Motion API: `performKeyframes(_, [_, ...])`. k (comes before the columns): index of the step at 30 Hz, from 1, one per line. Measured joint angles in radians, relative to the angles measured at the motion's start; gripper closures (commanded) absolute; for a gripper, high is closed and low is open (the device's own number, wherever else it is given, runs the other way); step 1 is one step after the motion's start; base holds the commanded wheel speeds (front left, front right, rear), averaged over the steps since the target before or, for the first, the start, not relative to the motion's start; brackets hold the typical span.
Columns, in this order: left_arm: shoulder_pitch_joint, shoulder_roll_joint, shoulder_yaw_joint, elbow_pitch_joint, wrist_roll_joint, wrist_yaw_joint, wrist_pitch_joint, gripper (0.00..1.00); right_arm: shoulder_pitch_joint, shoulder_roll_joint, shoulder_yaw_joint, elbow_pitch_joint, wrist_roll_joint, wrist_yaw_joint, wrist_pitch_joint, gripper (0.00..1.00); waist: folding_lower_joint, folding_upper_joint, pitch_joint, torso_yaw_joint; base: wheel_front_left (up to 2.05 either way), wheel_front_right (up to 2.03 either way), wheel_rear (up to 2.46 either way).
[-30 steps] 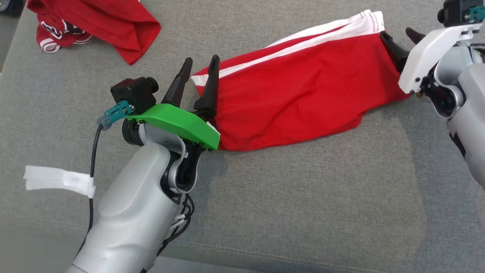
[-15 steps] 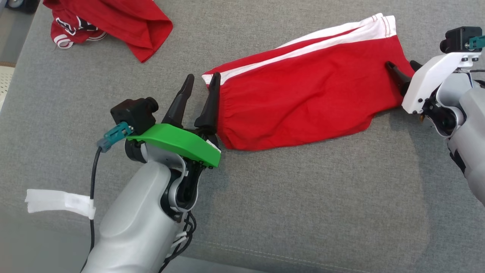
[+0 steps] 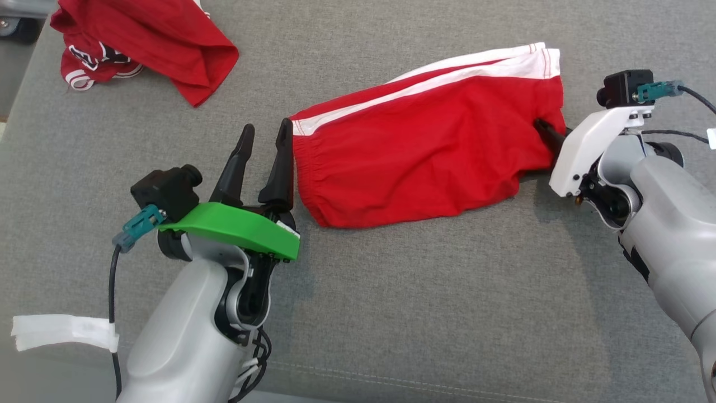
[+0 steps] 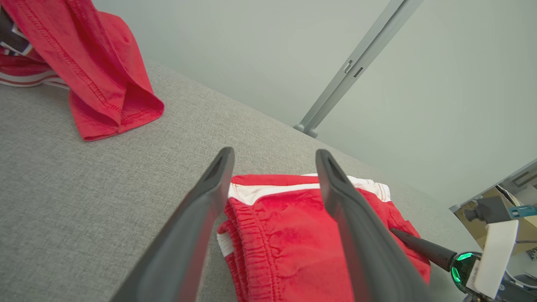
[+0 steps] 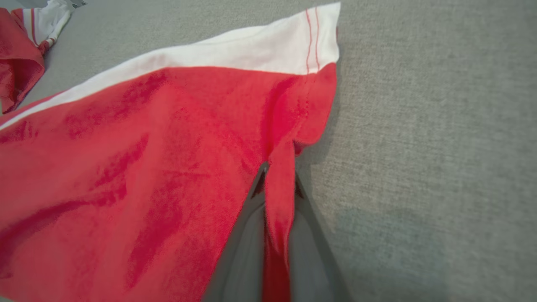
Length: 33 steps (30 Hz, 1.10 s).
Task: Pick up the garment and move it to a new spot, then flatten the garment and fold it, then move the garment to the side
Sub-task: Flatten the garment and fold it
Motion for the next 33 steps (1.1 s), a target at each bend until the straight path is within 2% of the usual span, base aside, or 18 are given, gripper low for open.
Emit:
performKeyframes(21, [0.153,0.020,0.028,-0.055,0.015,-0.002,0.000,0.00,0.207,0.007,-0.026,-0.047,0.091,0.000,-0.238,1.00,0.0000,0.0000,-0.125,-0.137,0.00,0.00,0.00])
performKeyframes(33, [0.218,0.026,0.008,-0.077,0.023,-0.002,0.000,0.00,0.289,0.004,-0.054,-0.009,0.129,0.000,-0.304,1.00,0.0000,0.0000,-0.195,-0.171,0.00,0.00,0.00])
